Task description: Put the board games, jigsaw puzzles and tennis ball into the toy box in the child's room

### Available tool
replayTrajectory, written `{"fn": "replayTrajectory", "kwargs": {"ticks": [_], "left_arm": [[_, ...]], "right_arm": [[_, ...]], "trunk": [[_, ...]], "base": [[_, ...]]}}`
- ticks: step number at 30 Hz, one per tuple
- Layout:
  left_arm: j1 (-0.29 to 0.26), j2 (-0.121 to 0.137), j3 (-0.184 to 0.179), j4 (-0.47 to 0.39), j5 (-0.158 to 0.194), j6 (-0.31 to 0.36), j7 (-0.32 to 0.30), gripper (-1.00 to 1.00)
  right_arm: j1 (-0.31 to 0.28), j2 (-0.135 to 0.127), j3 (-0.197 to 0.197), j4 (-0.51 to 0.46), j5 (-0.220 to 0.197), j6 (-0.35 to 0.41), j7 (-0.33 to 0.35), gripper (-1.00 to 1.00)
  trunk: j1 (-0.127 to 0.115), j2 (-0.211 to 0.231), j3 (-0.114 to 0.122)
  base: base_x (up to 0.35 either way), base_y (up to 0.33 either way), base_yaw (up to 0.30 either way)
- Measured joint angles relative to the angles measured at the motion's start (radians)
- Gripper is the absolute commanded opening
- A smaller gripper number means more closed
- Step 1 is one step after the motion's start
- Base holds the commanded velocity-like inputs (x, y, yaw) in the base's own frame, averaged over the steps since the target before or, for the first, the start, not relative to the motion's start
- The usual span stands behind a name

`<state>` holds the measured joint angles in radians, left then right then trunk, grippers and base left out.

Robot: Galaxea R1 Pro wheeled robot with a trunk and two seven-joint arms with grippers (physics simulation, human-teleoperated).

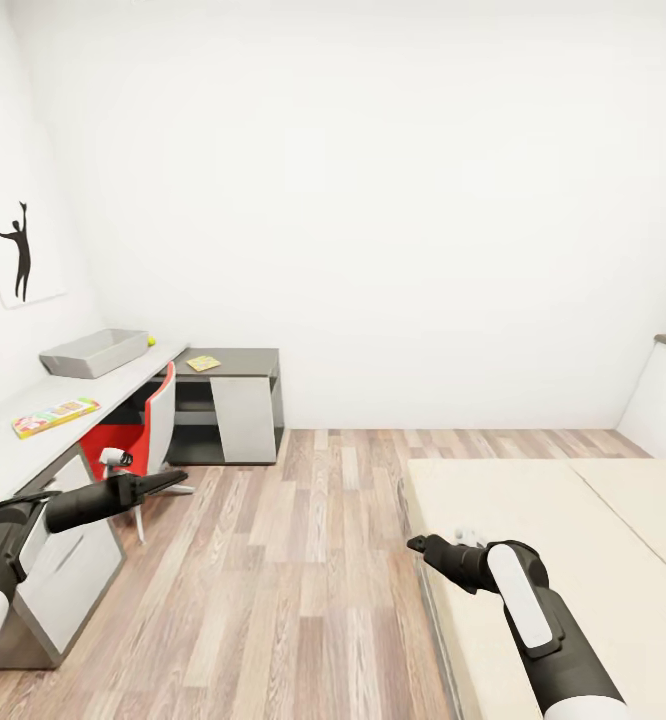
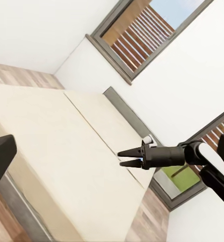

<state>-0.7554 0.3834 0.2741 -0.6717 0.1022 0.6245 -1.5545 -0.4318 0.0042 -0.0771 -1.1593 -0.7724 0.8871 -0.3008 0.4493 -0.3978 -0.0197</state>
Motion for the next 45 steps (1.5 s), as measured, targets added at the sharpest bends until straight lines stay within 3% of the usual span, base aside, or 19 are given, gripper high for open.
{"fn": "replayTrajectory", "kwargs": {"ticks": [9, 45], "left_arm": [[0.000, 0.000, 0.000, 0.000, 0.000, 0.000, -0.001, 1.00], [0.000, 0.000, 0.001, 0.000, 0.000, 0.000, -0.001, 1.00]], "right_arm": [[0.000, 0.000, 0.000, 0.000, 0.000, 0.000, 0.000, 1.00], [0.000, 0.000, 0.003, 0.008, -0.003, -0.032, 0.002, 1.00]], "trunk": [[0.000, 0.000, 0.000], [0.000, 0.000, 0.000]], "base": [[0.000, -0.270, 0.000], [-0.011, -0.051, 0.000]]}}
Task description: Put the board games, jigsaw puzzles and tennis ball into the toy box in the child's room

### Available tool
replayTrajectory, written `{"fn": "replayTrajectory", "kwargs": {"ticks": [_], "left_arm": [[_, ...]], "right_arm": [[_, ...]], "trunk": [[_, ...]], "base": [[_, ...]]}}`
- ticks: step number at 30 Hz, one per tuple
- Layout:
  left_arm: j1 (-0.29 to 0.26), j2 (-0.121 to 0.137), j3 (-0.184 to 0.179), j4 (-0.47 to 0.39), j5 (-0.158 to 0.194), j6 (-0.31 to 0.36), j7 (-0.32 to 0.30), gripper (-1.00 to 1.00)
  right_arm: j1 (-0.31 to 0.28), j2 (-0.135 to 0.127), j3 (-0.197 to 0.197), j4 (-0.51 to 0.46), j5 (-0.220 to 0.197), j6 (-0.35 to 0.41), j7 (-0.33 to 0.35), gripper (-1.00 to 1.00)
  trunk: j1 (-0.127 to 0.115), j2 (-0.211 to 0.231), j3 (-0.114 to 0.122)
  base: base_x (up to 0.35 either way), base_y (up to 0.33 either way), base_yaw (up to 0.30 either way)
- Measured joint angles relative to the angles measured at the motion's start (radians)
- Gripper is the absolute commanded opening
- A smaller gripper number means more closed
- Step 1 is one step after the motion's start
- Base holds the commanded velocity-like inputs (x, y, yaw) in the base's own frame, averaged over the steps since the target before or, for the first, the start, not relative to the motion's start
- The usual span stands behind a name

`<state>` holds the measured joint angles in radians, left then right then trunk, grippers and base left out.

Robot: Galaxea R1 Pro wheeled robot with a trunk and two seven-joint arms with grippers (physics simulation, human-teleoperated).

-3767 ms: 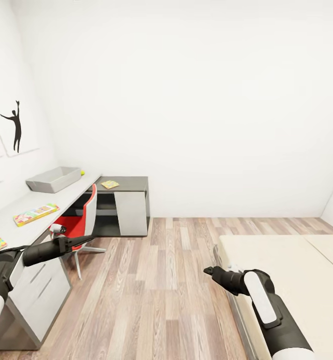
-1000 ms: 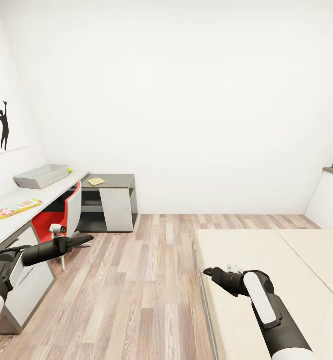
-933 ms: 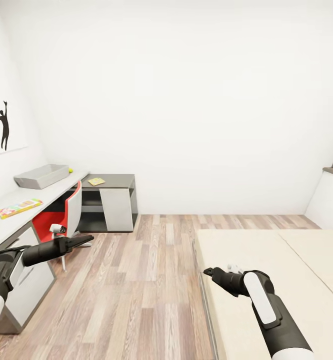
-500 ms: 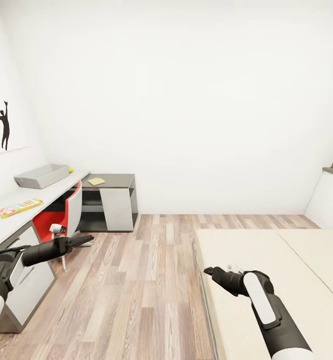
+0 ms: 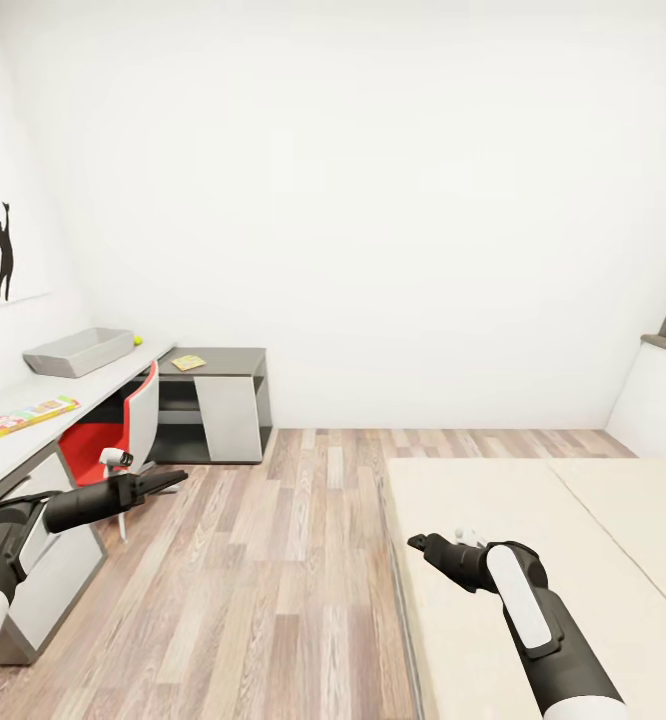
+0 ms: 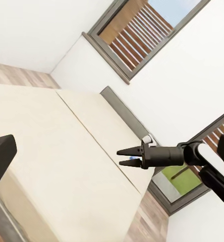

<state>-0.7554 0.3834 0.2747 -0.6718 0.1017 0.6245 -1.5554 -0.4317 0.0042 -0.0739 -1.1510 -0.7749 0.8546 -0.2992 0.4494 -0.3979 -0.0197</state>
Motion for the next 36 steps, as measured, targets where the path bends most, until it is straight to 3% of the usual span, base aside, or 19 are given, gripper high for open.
{"fn": "replayTrajectory", "kwargs": {"ticks": [36], "left_arm": [[0.000, 0.000, 0.000, 0.000, 0.000, 0.000, -0.001, 1.00]], "right_arm": [[0.000, 0.000, 0.003, 0.008, 0.003, -0.001, 0.000, 1.00]], "trunk": [[0.000, 0.000, 0.000]], "base": [[0.000, -0.133, 0.000]]}}
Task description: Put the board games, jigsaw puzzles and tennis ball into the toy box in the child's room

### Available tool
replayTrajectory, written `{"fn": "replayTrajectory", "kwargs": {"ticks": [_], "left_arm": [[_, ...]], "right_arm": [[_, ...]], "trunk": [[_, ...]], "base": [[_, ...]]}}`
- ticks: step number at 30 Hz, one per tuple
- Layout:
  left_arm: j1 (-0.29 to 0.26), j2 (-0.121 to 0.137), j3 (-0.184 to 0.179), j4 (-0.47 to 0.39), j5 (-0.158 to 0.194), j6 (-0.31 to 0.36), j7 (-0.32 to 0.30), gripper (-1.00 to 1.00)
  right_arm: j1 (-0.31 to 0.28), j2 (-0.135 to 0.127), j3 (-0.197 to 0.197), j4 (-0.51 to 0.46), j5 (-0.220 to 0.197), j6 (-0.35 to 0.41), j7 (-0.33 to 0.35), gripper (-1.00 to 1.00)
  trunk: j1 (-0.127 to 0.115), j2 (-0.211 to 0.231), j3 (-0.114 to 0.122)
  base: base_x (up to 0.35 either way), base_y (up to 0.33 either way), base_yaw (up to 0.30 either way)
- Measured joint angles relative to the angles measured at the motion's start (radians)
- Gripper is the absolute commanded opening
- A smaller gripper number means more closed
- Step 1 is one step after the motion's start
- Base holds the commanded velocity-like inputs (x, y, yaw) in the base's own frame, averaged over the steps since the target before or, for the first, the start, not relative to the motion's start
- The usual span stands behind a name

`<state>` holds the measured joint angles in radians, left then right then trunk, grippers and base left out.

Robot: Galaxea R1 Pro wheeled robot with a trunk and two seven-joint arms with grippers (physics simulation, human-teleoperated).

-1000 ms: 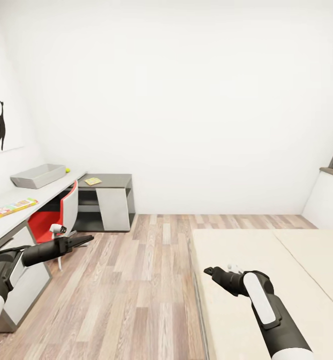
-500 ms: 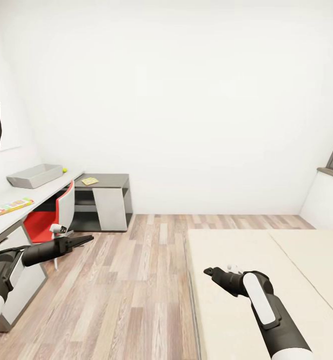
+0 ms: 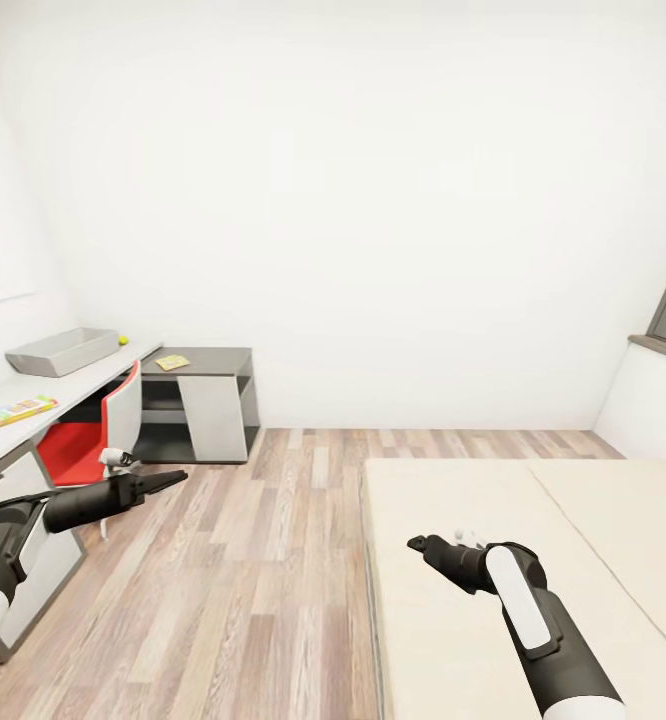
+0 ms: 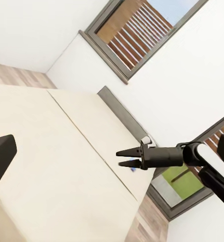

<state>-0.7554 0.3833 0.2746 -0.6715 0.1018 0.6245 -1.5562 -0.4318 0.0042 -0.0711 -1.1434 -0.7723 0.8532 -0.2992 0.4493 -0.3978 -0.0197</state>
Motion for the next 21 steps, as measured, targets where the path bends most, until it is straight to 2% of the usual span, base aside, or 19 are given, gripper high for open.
{"fn": "replayTrajectory", "kwargs": {"ticks": [21], "left_arm": [[0.000, 0.000, 0.000, 0.000, 0.000, 0.000, 0.001, 1.00]], "right_arm": [[0.000, 0.000, -0.002, 0.000, -0.002, 0.000, 0.000, 1.00]], "trunk": [[0.000, 0.000, 0.000]], "base": [[0.000, -0.182, 0.000]]}}
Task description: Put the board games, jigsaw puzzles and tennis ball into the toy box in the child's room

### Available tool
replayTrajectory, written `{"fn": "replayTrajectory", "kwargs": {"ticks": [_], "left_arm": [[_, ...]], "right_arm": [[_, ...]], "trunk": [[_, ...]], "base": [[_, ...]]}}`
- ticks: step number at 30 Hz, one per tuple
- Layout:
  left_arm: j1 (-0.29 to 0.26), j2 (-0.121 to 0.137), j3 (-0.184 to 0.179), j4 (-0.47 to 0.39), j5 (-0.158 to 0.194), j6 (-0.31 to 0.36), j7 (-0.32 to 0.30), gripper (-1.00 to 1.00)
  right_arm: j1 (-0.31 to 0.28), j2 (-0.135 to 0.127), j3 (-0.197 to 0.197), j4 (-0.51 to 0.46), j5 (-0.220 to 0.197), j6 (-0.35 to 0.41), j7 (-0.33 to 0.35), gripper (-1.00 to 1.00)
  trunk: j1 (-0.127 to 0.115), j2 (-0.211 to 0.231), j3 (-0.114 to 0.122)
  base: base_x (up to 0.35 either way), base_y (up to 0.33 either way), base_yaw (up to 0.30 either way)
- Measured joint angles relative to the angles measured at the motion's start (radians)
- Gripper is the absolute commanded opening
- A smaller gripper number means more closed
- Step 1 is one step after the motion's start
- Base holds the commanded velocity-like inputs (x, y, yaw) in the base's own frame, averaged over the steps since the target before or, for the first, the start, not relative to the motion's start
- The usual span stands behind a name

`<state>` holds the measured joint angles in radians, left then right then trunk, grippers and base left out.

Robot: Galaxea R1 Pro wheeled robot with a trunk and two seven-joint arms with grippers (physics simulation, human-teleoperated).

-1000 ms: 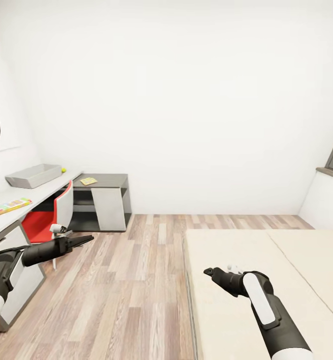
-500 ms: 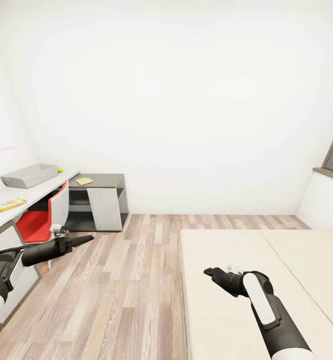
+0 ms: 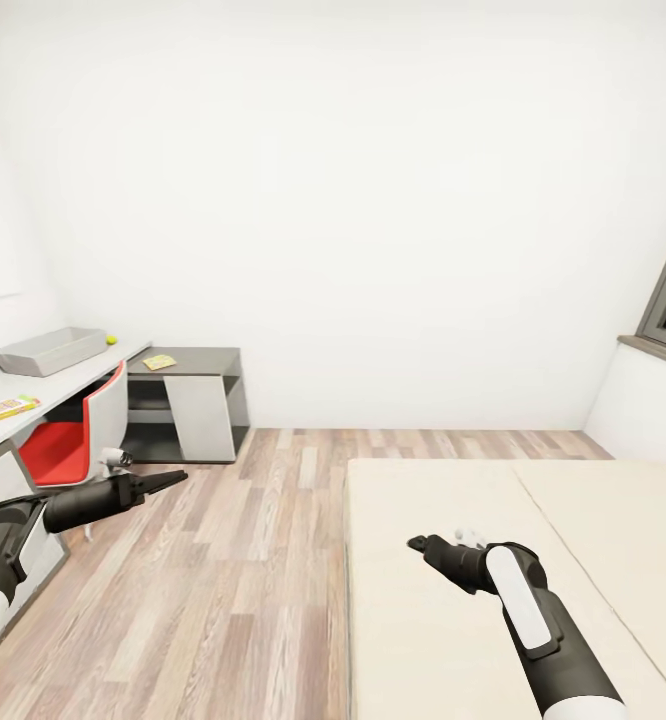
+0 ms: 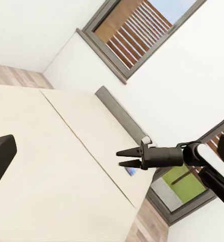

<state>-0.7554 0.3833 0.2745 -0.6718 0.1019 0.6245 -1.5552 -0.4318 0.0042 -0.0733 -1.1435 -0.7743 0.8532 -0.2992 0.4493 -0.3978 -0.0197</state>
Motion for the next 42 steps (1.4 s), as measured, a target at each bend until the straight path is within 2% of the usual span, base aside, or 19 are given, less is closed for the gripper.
{"fn": "replayTrajectory", "kwargs": {"ticks": [42], "left_arm": [[0.000, 0.000, 0.000, 0.000, 0.000, 0.000, -0.001, 1.00]], "right_arm": [[0.000, 0.000, 0.003, 0.000, -0.009, 0.002, 0.000, 1.00]], "trunk": [[0.000, 0.000, 0.000]], "base": [[0.000, -0.188, -0.013]]}}
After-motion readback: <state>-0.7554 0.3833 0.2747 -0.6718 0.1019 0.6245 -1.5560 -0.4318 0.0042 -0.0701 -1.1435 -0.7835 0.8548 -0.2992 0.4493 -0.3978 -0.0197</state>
